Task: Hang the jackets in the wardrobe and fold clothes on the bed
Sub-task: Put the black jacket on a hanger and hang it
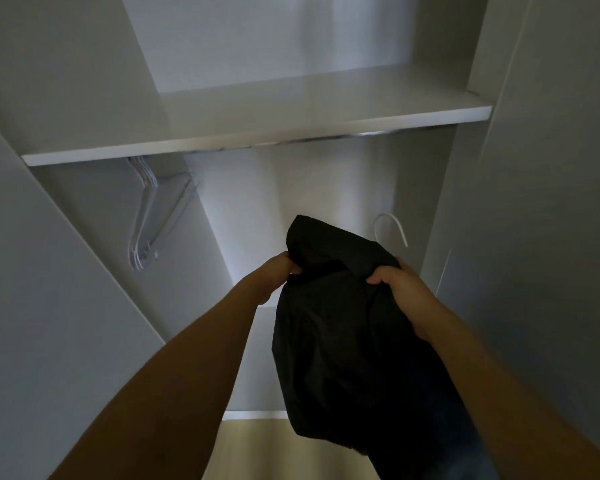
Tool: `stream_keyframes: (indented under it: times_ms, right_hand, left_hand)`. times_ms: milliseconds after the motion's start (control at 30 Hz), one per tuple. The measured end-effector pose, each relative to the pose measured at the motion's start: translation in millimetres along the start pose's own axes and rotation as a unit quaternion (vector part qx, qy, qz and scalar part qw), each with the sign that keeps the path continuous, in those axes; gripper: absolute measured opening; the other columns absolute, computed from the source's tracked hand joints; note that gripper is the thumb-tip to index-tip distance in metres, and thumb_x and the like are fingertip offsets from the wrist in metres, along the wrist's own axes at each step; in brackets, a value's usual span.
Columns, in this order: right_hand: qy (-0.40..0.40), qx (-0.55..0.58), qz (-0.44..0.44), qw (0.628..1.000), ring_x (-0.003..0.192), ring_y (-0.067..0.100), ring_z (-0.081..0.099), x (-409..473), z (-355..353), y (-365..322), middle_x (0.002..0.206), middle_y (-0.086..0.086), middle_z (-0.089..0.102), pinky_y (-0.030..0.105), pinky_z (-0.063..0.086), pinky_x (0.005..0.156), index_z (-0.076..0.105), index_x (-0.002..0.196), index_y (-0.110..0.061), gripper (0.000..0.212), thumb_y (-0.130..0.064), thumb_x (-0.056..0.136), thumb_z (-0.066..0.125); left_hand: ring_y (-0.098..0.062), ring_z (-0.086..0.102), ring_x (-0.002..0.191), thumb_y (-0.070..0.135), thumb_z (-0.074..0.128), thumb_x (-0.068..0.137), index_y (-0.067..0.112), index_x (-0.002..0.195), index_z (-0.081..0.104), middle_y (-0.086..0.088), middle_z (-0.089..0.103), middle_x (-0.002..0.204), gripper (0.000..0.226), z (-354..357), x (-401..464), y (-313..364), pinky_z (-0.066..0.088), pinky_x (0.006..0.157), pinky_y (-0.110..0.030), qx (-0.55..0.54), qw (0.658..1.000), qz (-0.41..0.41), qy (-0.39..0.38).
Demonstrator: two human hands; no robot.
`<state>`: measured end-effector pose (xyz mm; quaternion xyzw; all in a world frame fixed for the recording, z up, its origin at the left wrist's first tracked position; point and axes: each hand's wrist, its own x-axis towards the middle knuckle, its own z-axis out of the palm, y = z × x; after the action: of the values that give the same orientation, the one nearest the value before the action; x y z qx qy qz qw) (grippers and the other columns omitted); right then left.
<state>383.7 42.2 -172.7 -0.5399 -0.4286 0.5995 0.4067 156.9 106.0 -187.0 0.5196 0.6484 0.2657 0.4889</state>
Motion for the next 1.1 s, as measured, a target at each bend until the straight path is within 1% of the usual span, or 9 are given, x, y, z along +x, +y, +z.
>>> stream_keyframes:
  times_ms: [100, 267, 467, 633, 800, 867, 933, 1000, 1100]
  right_hand:
    - [-0.001, 0.007, -0.002, 1.0, 0.097, 0.03, 0.063, -2, 0, 0, 0.111, 0.012, 0.063, 0.039, 0.051, 0.081, 0.054, 0.116, -0.017, 0.06, -0.027, 0.057, 0.064]
    - [0.018, 0.028, -0.002, 0.999, 0.097, 0.031, 0.064, -4, -3, 3, 0.112, 0.013, 0.064, 0.039, 0.052, 0.081, 0.055, 0.121, -0.015, 0.069, -0.03, 0.054, 0.064]
    - [0.061, 0.057, 0.012, 0.996, 0.099, 0.033, 0.063, -3, -3, 8, 0.113, 0.014, 0.063, 0.047, 0.05, 0.092, 0.055, 0.122, -0.011, 0.07, -0.029, 0.055, 0.062]
    - [0.057, 0.051, -0.001, 0.997, 0.099, 0.032, 0.062, -4, 7, 14, 0.113, 0.012, 0.063, 0.048, 0.05, 0.091, 0.054, 0.12, -0.014, 0.068, -0.029, 0.054, 0.061]
    - [0.037, 0.032, 0.022, 0.999, 0.097, 0.028, 0.061, -7, 4, 24, 0.111, 0.009, 0.06, 0.039, 0.052, 0.078, 0.047, 0.12, -0.015, 0.062, -0.028, 0.061, 0.064]
    - [0.009, 0.001, 0.036, 0.999, 0.094, 0.025, 0.062, -10, -3, 31, 0.108, 0.009, 0.06, 0.033, 0.05, 0.069, 0.047, 0.119, -0.013, 0.057, -0.03, 0.068, 0.066]
    - [-0.029, 0.006, 0.055, 0.998, 0.098, 0.027, 0.065, -11, -13, 38, 0.111, 0.013, 0.064, 0.035, 0.053, 0.08, 0.052, 0.123, -0.006, 0.07, -0.041, 0.067, 0.072]
    - [-0.064, 0.03, 0.069, 0.995, 0.108, 0.028, 0.064, -15, -19, 41, 0.122, 0.011, 0.064, 0.041, 0.048, 0.099, 0.057, 0.127, -0.013, 0.081, -0.057, 0.062, 0.078]
    - [-0.052, 0.011, 0.02, 0.998, 0.12, 0.026, 0.053, -12, -22, 35, 0.142, 0.003, 0.045, 0.044, 0.041, 0.107, 0.056, 0.13, -0.036, 0.068, -0.058, 0.069, 0.076]
  left_hand:
    - [-0.029, 0.047, 0.128, 0.017, 0.049, 0.1, 0.011, 0.143, 0.04, -0.011, 0.046, 0.144, 0.044, 7, 7, -3, 0.038, 0.099, -0.031, -0.01, 1.0, -0.006, -0.008]
    - [-0.024, 0.063, 0.092, 0.013, 0.049, 0.096, 0.008, 0.094, 0.062, -0.014, 0.064, 0.104, 0.014, 9, 6, -7, 0.054, 0.079, -0.03, -0.083, 0.996, -0.006, -0.016]
    - [-0.035, 0.058, 0.112, -0.006, 0.04, 0.086, 0.001, 0.127, 0.053, -0.017, 0.06, 0.123, 0.044, -13, -14, -10, 0.051, 0.096, -0.042, -0.227, 0.967, 0.053, -0.1]
    - [-0.031, 0.066, 0.098, 0.022, 0.059, 0.085, 0.01, 0.1, 0.069, -0.012, 0.068, 0.104, 0.022, -17, -23, -2, 0.057, 0.08, -0.039, -0.305, 0.944, 0.045, -0.116]
    - [-0.028, 0.058, 0.117, 0.023, 0.054, 0.098, 0.01, 0.14, 0.047, -0.012, 0.057, 0.135, 0.044, -16, -16, 16, 0.048, 0.1, -0.041, -0.262, 0.963, 0.03, -0.057]
    - [-0.024, 0.058, 0.115, 0.019, 0.047, 0.101, 0.012, 0.138, 0.049, -0.006, 0.059, 0.131, 0.037, -17, -16, 29, 0.048, 0.094, -0.034, -0.175, 0.98, 0.092, 0.024]
    - [-0.022, 0.058, 0.11, 0.02, 0.042, 0.103, 0.012, 0.13, 0.056, -0.003, 0.062, 0.121, 0.032, -23, -18, 43, 0.044, 0.091, -0.03, 0.05, 0.971, 0.197, 0.123]
    - [-0.02, 0.059, 0.1, 0.024, 0.04, 0.103, 0.013, 0.123, 0.058, -0.001, 0.062, 0.106, 0.029, -30, -26, 54, 0.042, 0.085, -0.029, 0.306, 0.897, 0.293, 0.127]
    - [-0.018, 0.058, 0.072, 0.03, 0.042, 0.102, 0.015, 0.104, 0.059, 0.005, 0.053, 0.076, 0.023, -33, -48, 67, 0.036, 0.065, -0.027, 0.564, 0.733, 0.379, 0.046]
